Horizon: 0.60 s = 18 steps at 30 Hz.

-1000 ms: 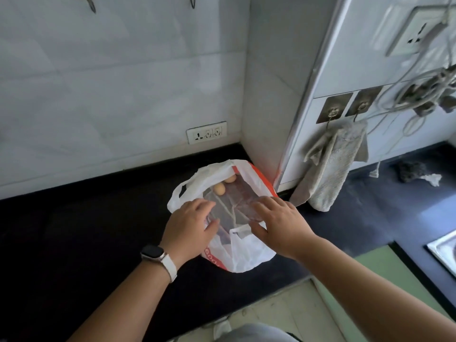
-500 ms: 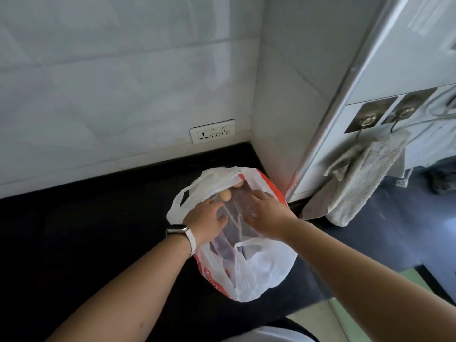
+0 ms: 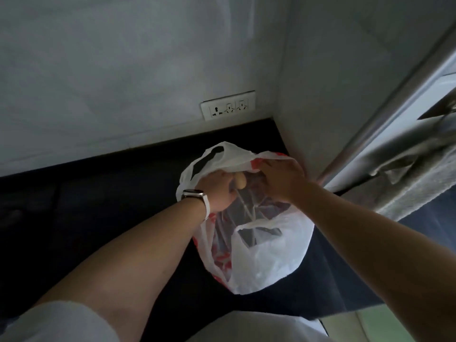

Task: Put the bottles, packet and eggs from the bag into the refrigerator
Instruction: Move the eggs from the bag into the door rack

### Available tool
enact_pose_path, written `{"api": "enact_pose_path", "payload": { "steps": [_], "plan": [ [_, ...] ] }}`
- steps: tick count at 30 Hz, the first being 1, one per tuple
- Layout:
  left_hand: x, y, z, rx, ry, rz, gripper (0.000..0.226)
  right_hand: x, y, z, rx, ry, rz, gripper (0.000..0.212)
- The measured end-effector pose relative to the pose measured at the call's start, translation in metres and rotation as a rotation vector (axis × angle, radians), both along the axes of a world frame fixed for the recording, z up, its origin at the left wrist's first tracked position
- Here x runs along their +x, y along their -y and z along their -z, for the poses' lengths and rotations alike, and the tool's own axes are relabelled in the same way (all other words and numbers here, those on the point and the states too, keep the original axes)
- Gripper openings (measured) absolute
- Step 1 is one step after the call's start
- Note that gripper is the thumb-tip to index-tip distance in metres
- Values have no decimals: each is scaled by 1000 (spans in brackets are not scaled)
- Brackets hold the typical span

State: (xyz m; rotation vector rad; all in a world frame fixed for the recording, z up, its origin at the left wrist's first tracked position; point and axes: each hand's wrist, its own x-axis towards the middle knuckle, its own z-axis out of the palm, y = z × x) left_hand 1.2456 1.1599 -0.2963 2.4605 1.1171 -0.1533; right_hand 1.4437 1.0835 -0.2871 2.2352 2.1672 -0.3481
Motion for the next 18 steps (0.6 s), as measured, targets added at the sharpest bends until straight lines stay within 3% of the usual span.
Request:
{"api": "enact_pose_path", "payload": {
  "steps": [4, 10, 18],
  "plan": [
    [5, -6, 9, 42, 2, -49, 24, 6, -11, 21, 6, -46, 18, 59],
    [13, -12, 24, -53, 26, -115, 40, 6, -20, 38, -22, -101, 56, 60],
    [24, -20, 29, -36, 143, -143, 40, 11, -27, 45, 17, -165, 130, 67]
  ]
}}
